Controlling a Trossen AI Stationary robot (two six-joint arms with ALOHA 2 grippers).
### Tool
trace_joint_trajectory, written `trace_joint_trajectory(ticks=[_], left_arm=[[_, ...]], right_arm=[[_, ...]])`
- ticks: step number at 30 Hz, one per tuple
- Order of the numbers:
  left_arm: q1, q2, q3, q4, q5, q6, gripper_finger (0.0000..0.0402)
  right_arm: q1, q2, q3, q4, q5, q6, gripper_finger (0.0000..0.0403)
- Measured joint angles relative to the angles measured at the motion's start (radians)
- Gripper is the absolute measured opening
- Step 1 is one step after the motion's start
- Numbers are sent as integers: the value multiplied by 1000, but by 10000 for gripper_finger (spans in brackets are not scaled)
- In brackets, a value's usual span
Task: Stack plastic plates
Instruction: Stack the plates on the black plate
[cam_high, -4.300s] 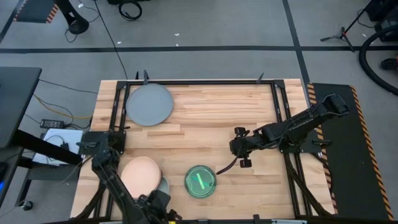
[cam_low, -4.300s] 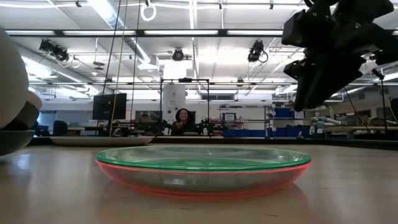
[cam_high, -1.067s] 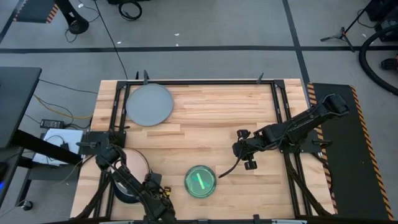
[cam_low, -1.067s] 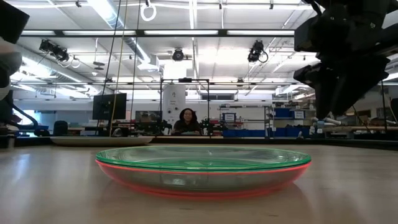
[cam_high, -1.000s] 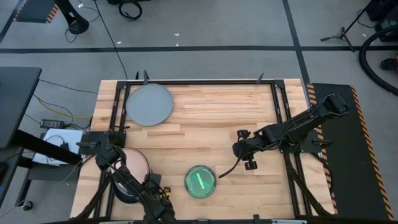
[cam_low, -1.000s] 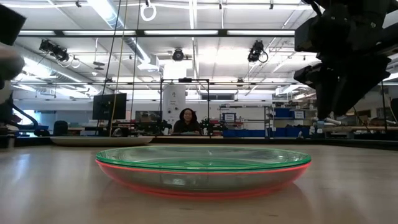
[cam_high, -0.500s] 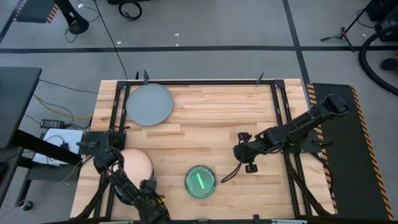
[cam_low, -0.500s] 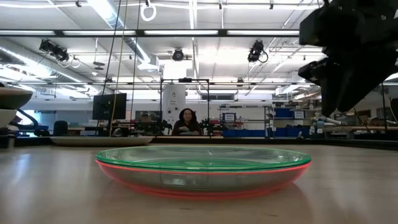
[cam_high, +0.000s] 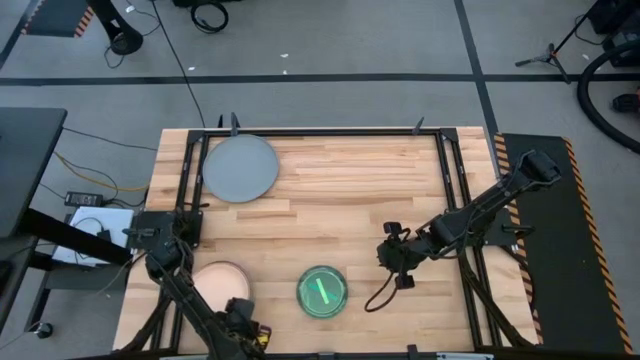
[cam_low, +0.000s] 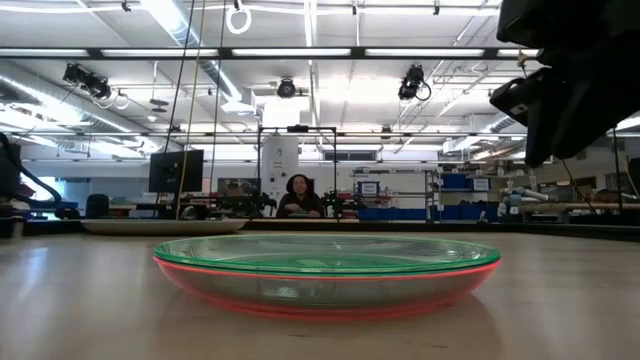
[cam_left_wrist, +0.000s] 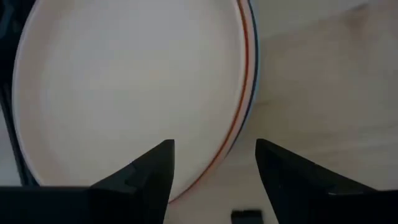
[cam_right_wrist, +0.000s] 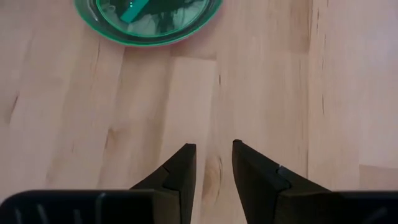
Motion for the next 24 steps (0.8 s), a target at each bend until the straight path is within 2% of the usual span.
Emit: trace_joint_trajectory(ticks=[8, 14, 21, 24], left_arm=[[18, 0, -1, -1, -54, 7, 231], [26, 0, -1, 0, -96, 49, 231], [28, 0, -1, 0, -113, 139, 231], [27, 0, -1, 0, -185, 181, 231]], right_arm=[[51, 0, 0, -5, -44, 58, 111], [113, 0, 0, -5, 17, 101, 106], [130, 0, 0, 22, 18, 76, 103], [130, 0, 0, 74, 19, 40, 103]])
